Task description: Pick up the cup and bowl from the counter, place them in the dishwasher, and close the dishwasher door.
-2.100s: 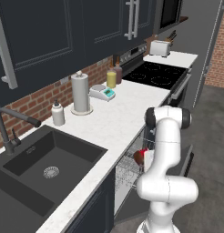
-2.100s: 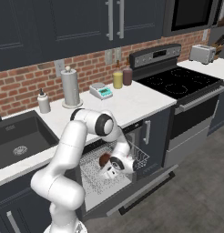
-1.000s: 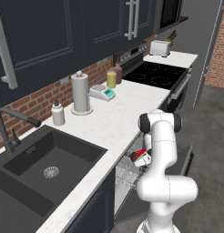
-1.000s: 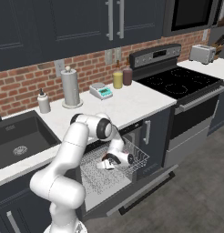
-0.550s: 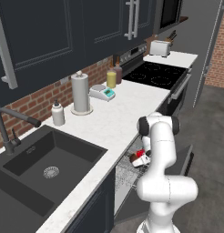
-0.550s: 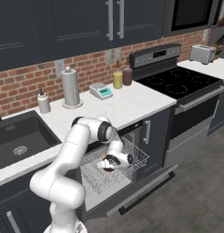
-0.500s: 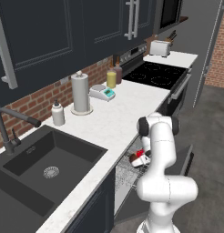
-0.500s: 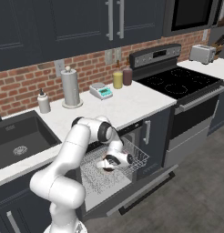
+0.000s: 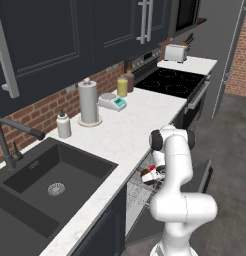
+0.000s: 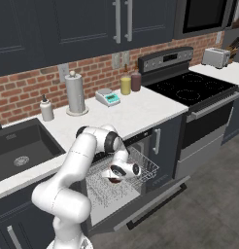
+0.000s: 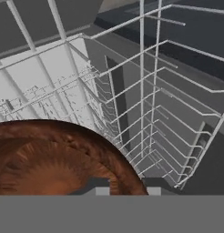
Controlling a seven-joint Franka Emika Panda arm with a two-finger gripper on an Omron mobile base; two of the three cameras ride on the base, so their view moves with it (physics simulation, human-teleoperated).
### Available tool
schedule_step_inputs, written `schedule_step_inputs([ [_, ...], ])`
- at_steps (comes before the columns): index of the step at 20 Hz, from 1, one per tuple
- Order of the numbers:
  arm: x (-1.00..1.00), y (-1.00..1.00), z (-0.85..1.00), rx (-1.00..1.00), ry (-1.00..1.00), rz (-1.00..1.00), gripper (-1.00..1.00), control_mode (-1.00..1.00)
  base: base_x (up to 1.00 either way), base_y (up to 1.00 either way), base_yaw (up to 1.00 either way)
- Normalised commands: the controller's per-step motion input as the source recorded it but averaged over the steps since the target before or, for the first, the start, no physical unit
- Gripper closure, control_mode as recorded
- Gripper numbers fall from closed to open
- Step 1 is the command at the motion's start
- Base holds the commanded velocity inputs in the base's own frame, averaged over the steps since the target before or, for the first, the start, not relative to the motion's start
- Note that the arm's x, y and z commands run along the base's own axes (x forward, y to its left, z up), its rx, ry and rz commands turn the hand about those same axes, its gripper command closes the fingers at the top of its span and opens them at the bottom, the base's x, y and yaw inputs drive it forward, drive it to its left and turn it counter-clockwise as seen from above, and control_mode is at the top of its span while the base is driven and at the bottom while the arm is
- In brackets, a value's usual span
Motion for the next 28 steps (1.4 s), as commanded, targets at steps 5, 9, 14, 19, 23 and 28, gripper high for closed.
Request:
schedule_step_inputs([
  [5,0.04,0.02,-0.15,0.0,0.07,-0.06,-1.0,-1.0,0.0,0.0,0.0],
  [9,-0.02,0.0,-0.01,0.0,0.04,-0.06,-1.0,-1.0,0.0,0.0,0.0],
  [14,-0.17,0.0,0.12,0.02,0.0,-0.06,-1.0,-1.0,0.0,0.0,0.0],
  [19,-0.25,-0.03,0.38,0.0,0.0,-0.05,-1.0,-1.0,0.0,0.0,0.0],
  [23,-0.49,-0.17,0.71,0.01,0.0,-0.03,-1.0,-1.0,0.0,0.0,0.0],
  [28,-0.74,-0.41,0.98,0.01,-0.01,-0.01,-1.0,-1.0,0.0,0.0,0.0],
])
